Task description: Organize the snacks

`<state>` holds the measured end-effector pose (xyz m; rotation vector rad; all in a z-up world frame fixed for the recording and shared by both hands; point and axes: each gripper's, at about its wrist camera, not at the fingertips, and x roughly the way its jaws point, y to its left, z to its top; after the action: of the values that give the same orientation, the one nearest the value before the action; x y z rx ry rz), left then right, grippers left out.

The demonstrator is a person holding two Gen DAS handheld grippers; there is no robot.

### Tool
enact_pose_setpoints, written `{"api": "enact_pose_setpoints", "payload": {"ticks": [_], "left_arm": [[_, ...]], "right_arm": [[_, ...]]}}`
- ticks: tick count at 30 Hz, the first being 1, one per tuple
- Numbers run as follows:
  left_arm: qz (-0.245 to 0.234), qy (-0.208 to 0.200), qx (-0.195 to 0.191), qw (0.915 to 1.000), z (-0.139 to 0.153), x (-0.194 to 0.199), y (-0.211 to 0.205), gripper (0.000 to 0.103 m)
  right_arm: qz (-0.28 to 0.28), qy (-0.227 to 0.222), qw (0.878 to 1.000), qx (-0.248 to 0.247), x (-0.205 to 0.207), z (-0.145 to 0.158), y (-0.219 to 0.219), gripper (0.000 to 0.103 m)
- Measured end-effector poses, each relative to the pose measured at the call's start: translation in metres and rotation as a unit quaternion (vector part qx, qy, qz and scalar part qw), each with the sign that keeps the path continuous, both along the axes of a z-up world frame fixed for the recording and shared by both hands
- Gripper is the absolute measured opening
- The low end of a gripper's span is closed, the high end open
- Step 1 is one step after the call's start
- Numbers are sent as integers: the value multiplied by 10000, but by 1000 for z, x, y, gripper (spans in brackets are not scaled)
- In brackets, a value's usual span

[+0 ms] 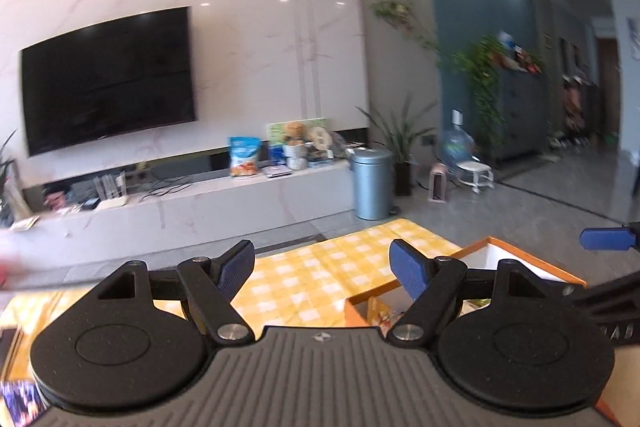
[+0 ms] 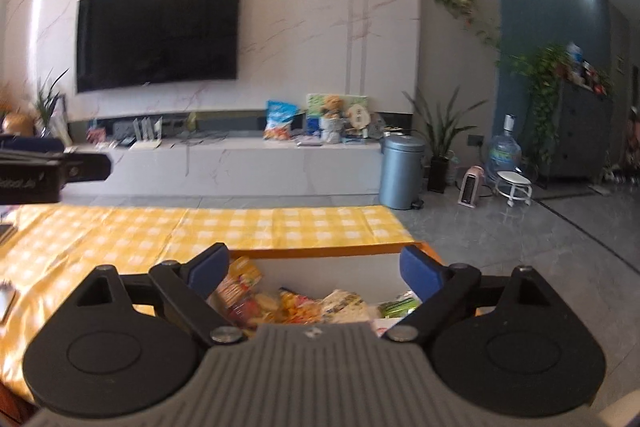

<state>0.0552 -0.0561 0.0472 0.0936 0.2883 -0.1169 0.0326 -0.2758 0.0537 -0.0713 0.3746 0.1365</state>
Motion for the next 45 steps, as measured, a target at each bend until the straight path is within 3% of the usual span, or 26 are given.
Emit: {"api": "enact_pose_setpoints", "payload": {"ticks": [2,8,14,19,26,45], "left_arm": [[210,80,-36,9997,-5,-4,6,98],[799,417,-172,9958,-27,-11,22,101],[938,1069,-204,9896,-63,-4,30,101],[949,1520,-306,9833,-84,-6,37,101],[893,1617,-204,9826,-91,-13,33,101],[851,1607,-90,9833,-86,-15,28,101]], "right_arm": [[86,62,9999,-108,-5,-1,15,93],[13,313,9994,156,-10,-15,31,95],[-398,576,9975,81,-15,-42,35,97],[-418,946,9946,-66,-11,-63,43,98],[-544,1281,9902,-117,-9,-81,45,98],[-621,1188,9910,-38,-13,-75,41,98]]}}
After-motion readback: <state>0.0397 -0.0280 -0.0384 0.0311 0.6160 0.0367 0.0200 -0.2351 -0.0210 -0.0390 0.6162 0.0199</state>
